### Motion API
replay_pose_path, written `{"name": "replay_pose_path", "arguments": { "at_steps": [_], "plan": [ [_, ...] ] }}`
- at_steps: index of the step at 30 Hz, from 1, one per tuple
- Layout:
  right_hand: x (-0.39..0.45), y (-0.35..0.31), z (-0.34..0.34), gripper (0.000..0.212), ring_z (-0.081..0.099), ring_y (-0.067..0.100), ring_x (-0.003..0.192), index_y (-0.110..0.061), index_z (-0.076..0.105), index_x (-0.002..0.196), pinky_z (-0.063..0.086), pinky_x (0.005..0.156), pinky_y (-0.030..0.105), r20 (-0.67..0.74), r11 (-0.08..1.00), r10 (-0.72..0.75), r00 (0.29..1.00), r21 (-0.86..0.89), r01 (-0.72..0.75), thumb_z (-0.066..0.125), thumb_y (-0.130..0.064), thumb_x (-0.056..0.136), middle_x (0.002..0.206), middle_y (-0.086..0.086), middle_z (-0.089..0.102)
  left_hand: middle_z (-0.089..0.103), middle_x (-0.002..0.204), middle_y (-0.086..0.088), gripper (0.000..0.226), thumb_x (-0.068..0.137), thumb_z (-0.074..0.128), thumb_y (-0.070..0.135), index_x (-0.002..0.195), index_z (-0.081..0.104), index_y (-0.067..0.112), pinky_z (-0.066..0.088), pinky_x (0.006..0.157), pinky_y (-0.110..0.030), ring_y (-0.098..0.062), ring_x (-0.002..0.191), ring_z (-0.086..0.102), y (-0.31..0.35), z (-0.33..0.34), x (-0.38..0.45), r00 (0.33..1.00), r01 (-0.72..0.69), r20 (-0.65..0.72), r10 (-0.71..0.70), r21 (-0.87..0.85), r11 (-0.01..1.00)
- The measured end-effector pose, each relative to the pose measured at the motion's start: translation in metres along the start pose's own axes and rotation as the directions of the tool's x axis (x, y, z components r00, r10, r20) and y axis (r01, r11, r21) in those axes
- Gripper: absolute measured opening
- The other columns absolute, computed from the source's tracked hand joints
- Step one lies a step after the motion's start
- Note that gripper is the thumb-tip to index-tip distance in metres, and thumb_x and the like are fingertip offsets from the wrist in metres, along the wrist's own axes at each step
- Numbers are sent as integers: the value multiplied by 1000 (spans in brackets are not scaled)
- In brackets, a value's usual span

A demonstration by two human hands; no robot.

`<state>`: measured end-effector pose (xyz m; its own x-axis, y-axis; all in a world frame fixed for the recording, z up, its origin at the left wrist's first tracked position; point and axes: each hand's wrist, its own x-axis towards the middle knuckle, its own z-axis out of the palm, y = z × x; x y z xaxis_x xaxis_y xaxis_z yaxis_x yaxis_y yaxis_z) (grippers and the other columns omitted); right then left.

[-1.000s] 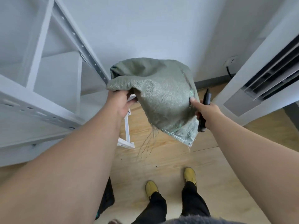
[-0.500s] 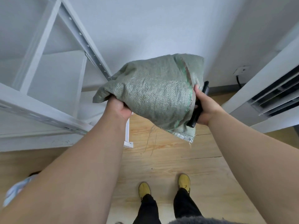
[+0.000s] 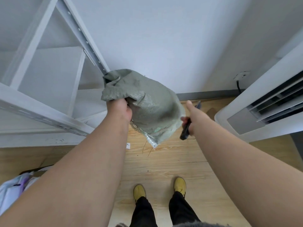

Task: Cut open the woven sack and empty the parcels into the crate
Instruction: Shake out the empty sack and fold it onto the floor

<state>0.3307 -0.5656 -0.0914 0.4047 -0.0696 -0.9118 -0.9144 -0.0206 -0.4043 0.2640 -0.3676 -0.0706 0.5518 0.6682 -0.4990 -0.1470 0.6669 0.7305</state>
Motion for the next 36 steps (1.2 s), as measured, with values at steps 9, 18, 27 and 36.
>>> {"name": "replay_pose_path", "arguments": {
  "at_steps": [9, 18, 27, 36],
  "plan": [
    [-34, 29, 56, 67, 41, 9, 27, -15, 53, 98, 46, 46, 17, 241, 978, 186, 952, -140, -156, 60, -76, 71, 97, 17, 72, 63, 107, -5, 23, 92, 57, 6, 112, 56, 18, 54, 81, -33, -20, 97, 61, -4, 11, -8, 998, -53, 27, 51, 59, 997],
    [-31, 25, 71, 35, 33, 6, 30, -16, 46, 63, 36, 39, 14, 246, 962, 112, 963, 217, -167, 75, -26, 79, 35, -5, 40, 67, 106, -5, 22, 90, 61, 22, 112, 62, 19, 53, 88, -41, -23, 98, 64, 12, -15, -11, 994, -107, -1, 112, 283, 953],
    [-20, -42, 57, 29, 32, 5, 24, -13, 47, 64, 35, 34, 15, 226, 969, -172, 959, 216, 123, 68, -13, 84, 38, -5, 34, 66, 96, -1, 27, 85, 59, -1, 96, 70, 21, 42, 65, -7, -10, 86, 57, 22, -57, -7, 914, -374, 236, 329, 806, 459],
    [-4, -35, 59, 23, 35, 13, 32, -14, 47, 71, 35, 42, 24, 227, 824, -406, 885, -328, 462, 64, -5, 85, 43, 2, 36, 54, 133, -5, 53, 93, 40, -6, 133, 57, 23, 40, 95, -26, -27, 119, 52, 24, -87, -12, 943, -194, 148, -299, 973, -129]
  ]
}}
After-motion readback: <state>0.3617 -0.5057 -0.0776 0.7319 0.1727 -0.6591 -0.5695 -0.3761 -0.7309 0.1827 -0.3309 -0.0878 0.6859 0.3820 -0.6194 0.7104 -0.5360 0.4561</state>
